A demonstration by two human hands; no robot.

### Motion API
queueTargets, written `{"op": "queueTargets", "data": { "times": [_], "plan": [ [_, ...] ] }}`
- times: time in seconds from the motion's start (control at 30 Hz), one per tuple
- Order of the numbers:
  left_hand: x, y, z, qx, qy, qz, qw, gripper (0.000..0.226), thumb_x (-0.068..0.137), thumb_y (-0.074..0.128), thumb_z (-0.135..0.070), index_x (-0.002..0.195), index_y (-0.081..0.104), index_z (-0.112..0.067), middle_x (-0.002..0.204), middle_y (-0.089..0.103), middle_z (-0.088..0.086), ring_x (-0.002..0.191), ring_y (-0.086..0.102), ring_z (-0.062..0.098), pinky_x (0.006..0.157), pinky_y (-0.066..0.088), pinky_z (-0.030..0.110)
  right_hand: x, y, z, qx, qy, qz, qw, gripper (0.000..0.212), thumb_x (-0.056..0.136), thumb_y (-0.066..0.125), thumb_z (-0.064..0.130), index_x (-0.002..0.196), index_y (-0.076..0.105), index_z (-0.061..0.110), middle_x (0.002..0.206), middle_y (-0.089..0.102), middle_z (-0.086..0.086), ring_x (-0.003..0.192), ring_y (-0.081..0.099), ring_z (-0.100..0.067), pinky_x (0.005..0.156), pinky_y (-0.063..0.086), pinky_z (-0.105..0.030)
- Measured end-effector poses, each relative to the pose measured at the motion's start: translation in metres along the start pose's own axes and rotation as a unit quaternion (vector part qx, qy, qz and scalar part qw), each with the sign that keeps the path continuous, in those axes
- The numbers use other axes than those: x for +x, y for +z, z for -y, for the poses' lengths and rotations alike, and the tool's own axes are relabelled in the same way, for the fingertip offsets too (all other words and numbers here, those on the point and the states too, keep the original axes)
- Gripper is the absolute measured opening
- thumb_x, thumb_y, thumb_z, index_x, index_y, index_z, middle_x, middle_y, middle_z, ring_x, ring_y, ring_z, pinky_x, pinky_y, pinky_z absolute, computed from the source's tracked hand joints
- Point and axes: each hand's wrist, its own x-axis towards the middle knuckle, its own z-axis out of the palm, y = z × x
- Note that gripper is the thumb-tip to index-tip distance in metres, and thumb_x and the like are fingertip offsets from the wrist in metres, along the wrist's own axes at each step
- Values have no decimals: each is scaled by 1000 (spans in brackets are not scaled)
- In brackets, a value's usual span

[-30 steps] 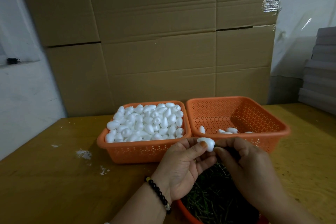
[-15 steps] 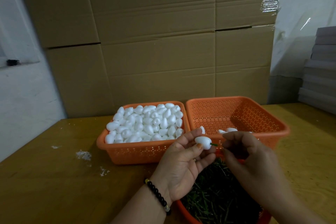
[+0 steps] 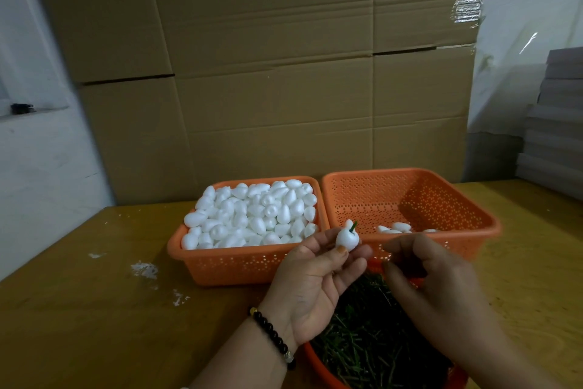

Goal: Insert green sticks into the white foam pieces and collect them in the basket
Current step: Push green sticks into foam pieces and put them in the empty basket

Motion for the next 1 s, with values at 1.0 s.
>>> {"op": "queueTargets", "data": {
  "times": [1.0],
  "plan": [
    [76, 24, -15, 778, 190, -93, 591, 20, 92, 58, -23, 111, 65, -19, 106, 67, 1, 99, 62, 17, 81, 50, 30, -3, -2, 11, -140, -113, 321, 930, 50, 75, 46, 71, 118, 54, 48, 107, 52, 28, 101, 47, 8, 87, 34, -10]
  ]
}}
